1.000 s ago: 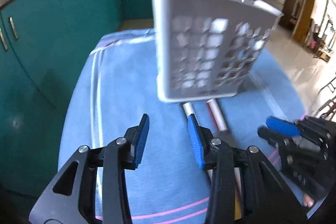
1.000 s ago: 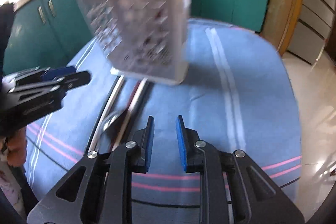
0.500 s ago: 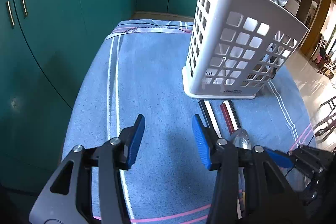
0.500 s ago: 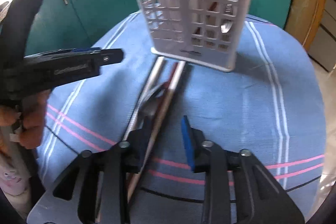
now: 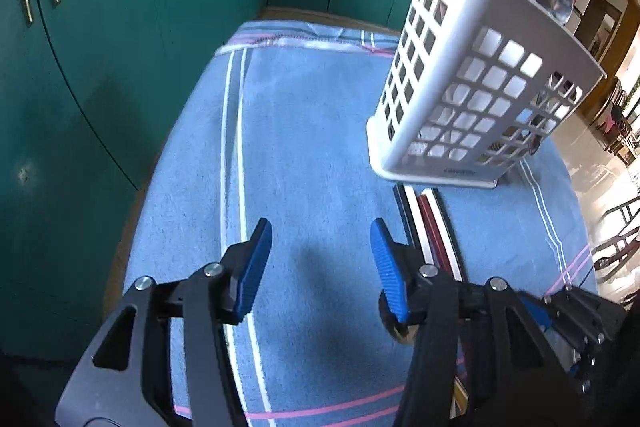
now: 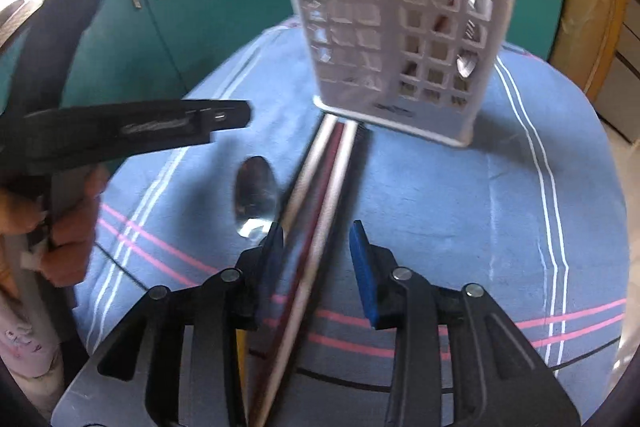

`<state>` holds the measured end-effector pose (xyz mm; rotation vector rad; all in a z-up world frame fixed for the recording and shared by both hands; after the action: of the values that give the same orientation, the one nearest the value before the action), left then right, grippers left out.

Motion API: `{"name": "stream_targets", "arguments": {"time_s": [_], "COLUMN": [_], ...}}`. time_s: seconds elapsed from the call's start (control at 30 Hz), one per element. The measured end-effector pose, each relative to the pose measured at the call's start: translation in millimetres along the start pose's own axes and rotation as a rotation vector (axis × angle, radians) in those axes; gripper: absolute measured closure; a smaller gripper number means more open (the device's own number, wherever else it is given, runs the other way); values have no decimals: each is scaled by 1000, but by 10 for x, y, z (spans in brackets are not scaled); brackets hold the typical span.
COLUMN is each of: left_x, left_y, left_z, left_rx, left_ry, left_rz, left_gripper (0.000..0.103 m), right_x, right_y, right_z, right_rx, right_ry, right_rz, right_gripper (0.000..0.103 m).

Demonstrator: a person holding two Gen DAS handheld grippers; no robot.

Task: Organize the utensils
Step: 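Lower both tools back to the utensils, right tool reaching for the spoon and chopsticks, then grasp a black chopstick with the right tool while the left tool grasps a steel spoon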

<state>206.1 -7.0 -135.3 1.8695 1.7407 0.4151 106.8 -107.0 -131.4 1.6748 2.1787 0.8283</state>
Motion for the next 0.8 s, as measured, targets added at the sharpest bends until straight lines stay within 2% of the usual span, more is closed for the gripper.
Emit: {"name": "stream_targets", "arguments": {"time_s": [0.2, 0.37, 0.53, 0.67, 0.8], "left_x": [-37, -61, -98, -83, -55], "left_y": [-52, -80, -127, -142, -145], "left_z": [43, 25, 1, -6, -21], "left_rx": [22, 29, 43, 54, 55], "left_ry": [-11, -22, -23, -30, -34], "left_rz": [16, 31, 60, 60, 55], "left_gripper": [51, 50, 50, 50, 49], "right_x": [-71, -302, -391, -453, -368], "right_y": [38, -29, -73, -42, -78], "right_z": [80, 30, -43, -51, -29], "right_rx": [16, 12, 7, 10, 10], "right_ry": [3, 23, 4, -69, -98], "right_rz": [15, 63, 76, 49, 15], "right_gripper": [68, 70, 70, 70, 69]}}
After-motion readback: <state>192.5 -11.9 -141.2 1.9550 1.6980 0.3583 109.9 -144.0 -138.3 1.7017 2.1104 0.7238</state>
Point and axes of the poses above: each gripper's, at about its wrist camera, not at the fingertips, and z roughly the way its jaws point, x to its left, y to its top, the point moved 1 cm from there along z, roughly the way its jaws point, and after that the axes turned 1 degree about y, right-handed, at the moved point
